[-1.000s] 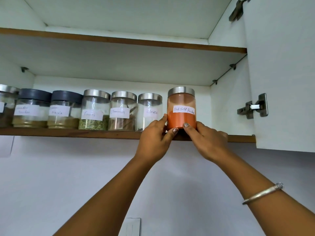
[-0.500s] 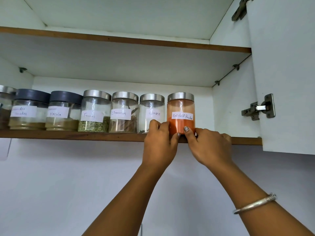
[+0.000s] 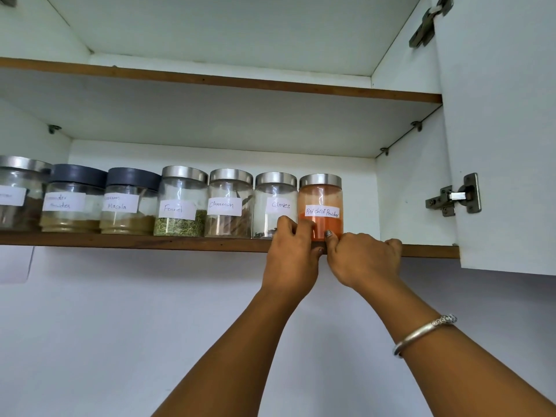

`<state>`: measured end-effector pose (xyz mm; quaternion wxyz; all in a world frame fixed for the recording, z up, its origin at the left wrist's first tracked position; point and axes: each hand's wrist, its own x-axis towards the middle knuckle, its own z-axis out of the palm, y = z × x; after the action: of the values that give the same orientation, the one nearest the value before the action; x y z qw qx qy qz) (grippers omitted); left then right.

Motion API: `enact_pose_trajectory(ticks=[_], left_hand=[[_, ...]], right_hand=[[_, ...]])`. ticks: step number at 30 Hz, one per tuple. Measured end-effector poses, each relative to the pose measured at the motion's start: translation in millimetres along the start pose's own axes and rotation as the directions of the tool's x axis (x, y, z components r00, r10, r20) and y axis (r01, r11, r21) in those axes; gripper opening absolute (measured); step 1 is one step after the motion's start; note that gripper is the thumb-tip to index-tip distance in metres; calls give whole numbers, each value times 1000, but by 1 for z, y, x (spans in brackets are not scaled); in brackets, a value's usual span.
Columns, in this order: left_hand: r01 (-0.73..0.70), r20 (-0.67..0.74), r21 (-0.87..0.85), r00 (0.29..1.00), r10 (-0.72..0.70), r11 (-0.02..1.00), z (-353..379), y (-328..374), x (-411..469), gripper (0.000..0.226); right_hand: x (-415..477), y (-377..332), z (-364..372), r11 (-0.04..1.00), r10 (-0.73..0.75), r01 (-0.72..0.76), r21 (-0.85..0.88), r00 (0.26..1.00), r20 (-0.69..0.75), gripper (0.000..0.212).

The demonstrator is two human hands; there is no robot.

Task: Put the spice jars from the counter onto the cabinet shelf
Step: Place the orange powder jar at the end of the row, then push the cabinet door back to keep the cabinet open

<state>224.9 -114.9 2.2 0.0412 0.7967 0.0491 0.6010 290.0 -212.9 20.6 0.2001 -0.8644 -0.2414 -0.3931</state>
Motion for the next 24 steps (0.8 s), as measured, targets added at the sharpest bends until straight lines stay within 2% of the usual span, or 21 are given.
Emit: enact_pose_trajectory(ticks=[5,7,9,11,14,17,21,24], left_hand=[[-20,163,-50,986,28,999,-8,1,-3,57],[-46,244,-84,967,65,995,-17,1,-8,65],[-117,334,-92,932,141,989,-26,-2,-20,74],[-142,418,-69,895,158,987,-34,-14,-44,83],[-16,499,-141,862,85,990,-56,-47,-95,95],[53,560,-152,827,42,987,-87,-96,-148,92],[149,655,16,746,-123,989,-144,-168,-213,94],[225,659,141,705,-261,964,-194,-226,-259,87]], right_hand=[[-9,-12,2,991,109,-120,52,978,176,77],[-23,-19,-1,988,106,-126,95,976,192,84],[-43,-29,-1,998,34,-42,55,990,138,93],[-66,-42,5,998,-53,51,22,993,102,102],[-105,-75,20,984,-174,176,-2,979,110,106],[-149,-118,42,941,-337,332,63,916,215,106],[-209,-196,77,889,-457,396,231,796,397,95],[-249,-261,105,823,-567,454,341,691,450,85]])
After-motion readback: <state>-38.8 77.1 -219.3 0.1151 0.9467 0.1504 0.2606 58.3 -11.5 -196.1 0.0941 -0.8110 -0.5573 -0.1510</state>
